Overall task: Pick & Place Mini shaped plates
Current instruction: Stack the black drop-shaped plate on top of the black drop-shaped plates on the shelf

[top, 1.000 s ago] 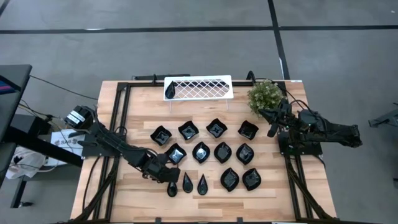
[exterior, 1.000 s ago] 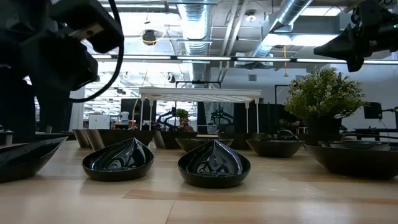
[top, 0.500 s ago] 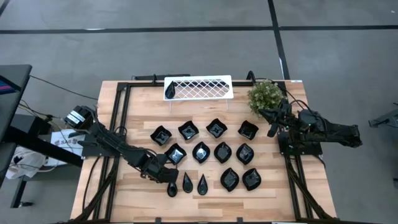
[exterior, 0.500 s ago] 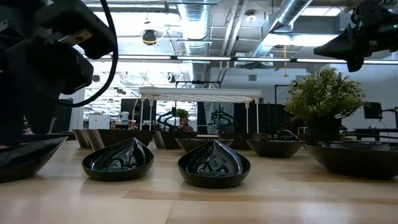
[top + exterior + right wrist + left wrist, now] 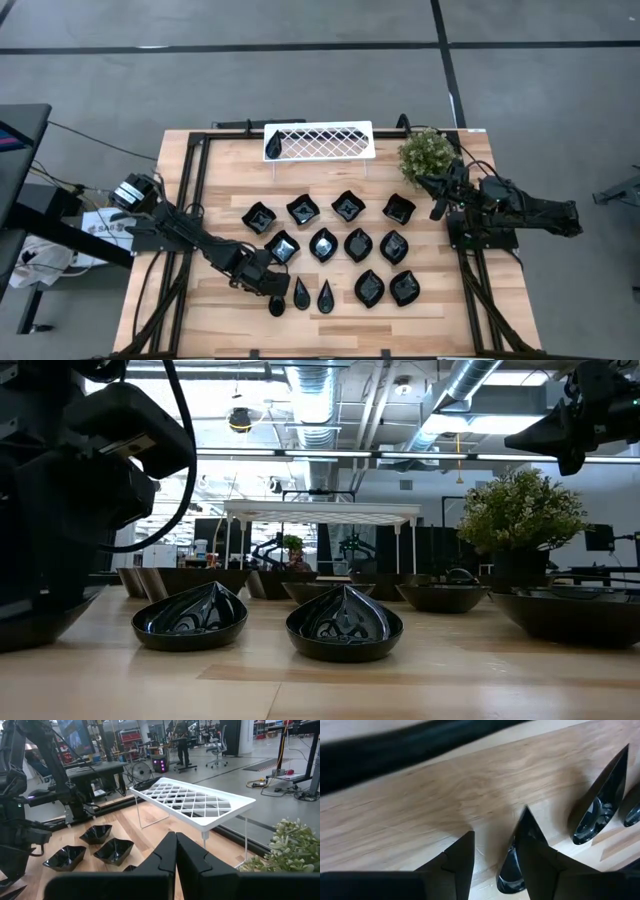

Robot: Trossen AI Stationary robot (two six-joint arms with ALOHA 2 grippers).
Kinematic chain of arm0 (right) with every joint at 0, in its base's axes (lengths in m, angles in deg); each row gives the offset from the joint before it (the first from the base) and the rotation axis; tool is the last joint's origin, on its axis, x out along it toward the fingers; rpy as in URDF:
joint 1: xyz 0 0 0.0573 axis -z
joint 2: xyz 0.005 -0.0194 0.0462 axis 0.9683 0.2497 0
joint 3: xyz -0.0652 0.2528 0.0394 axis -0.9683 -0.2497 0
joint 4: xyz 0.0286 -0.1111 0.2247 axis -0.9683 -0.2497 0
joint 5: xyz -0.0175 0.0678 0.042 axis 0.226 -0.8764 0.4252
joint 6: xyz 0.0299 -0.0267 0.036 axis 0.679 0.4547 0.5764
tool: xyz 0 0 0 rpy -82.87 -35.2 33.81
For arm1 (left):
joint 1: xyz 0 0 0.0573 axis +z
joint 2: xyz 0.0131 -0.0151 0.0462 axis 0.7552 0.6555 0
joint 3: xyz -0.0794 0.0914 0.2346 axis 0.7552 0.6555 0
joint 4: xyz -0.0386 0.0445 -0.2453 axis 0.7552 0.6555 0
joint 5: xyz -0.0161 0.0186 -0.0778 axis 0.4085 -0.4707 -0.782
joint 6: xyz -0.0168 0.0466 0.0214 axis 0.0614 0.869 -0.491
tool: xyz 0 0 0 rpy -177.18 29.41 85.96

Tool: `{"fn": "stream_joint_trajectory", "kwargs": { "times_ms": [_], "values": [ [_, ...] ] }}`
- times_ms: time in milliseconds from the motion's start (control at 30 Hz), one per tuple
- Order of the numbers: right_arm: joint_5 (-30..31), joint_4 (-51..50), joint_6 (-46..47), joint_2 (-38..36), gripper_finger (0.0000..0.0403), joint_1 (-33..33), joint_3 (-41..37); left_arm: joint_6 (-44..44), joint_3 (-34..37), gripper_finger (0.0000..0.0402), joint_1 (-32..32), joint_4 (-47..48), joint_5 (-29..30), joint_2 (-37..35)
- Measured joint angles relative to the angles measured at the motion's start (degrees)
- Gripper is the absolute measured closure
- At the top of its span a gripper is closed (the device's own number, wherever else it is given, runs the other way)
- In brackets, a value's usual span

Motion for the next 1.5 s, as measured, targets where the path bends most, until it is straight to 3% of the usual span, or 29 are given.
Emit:
{"fn": "stream_joint_trajectory", "kwargs": {
  "times_ms": [267,733,933,1100,1500],
  "values": [
    [0.0,-0.02,0.0,0.0,0.0401,0.0,-0.01,0.0,0.04,0.0265,0.0,-0.06,-0.21,-0.17],
    [0.0,-0.02,0.0,0.01,0.0401,0.01,-0.01,0.0,-0.03,0.0387,-0.02,-1.85,-0.35,-0.16],
    [0.0,-0.03,0.0,0.01,0.0401,0.0,0.0,0.04,-0.02,0.0391,-0.02,-1.42,0.05,-2.64],
    [0.0,-0.02,0.0,0.01,0.0401,0.0,0.0,1.8,0.0,0.0394,-0.02,-0.76,4.53,-7.28],
    [0.0,-0.02,0.0,0.0,0.0401,-0.01,-0.01,7.52,0.0,0.0395,2.16,1.59,22.76,-21.3]
  ]
}}
